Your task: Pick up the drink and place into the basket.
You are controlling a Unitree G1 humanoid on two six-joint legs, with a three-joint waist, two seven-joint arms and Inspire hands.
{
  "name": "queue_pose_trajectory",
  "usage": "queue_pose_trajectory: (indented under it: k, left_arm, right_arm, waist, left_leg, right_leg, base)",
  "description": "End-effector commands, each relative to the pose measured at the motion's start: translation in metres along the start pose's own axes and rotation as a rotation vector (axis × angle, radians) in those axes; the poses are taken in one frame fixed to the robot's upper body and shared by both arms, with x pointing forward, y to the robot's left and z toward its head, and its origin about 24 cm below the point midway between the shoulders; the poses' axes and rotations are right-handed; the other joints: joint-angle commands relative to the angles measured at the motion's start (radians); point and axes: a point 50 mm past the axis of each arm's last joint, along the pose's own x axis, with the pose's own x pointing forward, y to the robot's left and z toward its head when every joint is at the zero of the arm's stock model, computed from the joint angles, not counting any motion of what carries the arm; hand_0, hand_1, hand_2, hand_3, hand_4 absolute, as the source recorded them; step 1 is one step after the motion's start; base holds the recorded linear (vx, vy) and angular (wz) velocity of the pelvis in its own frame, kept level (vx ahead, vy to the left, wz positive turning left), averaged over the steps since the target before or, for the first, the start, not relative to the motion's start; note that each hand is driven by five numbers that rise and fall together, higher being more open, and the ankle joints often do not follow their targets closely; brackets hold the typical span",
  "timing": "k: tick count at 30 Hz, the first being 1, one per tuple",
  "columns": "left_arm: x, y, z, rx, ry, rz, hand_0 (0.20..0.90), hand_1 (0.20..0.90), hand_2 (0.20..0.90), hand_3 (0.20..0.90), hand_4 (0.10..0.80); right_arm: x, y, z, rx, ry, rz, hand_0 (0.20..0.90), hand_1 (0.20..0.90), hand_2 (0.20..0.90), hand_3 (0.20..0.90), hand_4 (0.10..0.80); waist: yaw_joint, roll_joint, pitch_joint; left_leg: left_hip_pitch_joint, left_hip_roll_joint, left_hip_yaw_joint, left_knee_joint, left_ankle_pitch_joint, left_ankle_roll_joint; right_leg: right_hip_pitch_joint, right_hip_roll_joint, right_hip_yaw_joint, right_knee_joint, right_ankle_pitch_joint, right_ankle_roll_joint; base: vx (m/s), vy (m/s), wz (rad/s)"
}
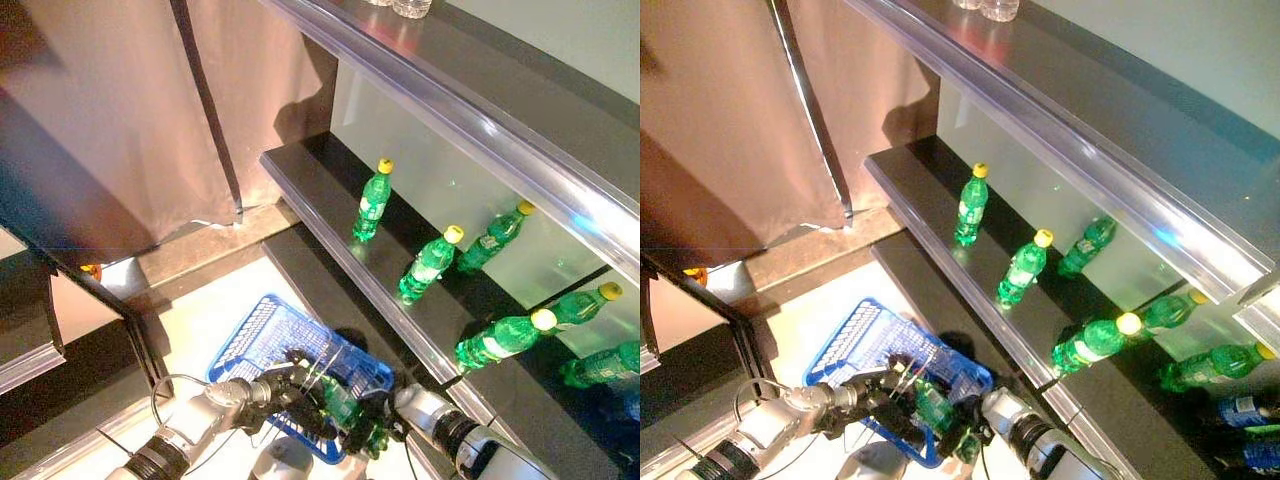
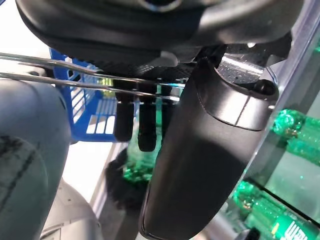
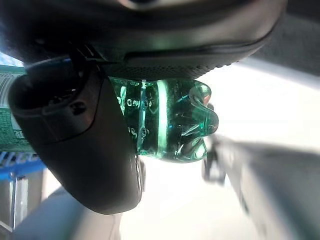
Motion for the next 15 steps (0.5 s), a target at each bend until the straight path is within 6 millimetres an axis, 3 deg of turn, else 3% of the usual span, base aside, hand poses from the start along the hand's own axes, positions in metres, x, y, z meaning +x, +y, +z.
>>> queue_pose_trajectory:
  k: [1,10,15]
  left_arm:
    - [-0.013,-0.118,0.110,0.146,-0.545,-0.683,0.300,0.300,0.300,0.200,0.100]
    - [-0.010,-0.145,0.108,0.045,-0.548,-0.819,0.300,0.300,0.300,0.200,0.100]
    - [-0.008,-0.156,0.103,0.010,-0.541,-0.855,0.300,0.300,0.300,0.200,0.100]
  right_arm:
    - [-0.004,0.023,0.044,0.094,-0.144,0.218,0.300,0.300,0.300,0.200,0.100]
    - [0.004,0.042,0.054,0.545,-0.289,0.349,0.300,0.300,0.300,0.200,0.100]
    - [0.004,0.039,0.060,0.536,-0.358,0.278,0.300,0.300,0.300,0.200,0.100]
  waist:
    - [0.017,0.041,-0.137]
    - [0.019,0.077,-0.137]
    - [0.007,0.097,-0.128]
  left_leg:
    - [-0.007,0.016,-0.008,0.036,-0.097,-0.019]
    - [-0.013,0.010,-0.005,0.046,-0.094,-0.015]
    - [-0.026,0.006,0.003,0.053,-0.093,-0.014]
  right_leg:
    - [-0.038,0.008,-0.018,0.122,-0.055,-0.016]
    - [-0.039,-0.001,-0.030,0.123,-0.046,-0.011]
    - [-0.054,-0.005,-0.024,0.124,-0.040,-0.006]
  base:
    - [0.022,0.023,0.04]
    - [0.014,0.028,0.01]
    - [-0.014,0.047,0.00]
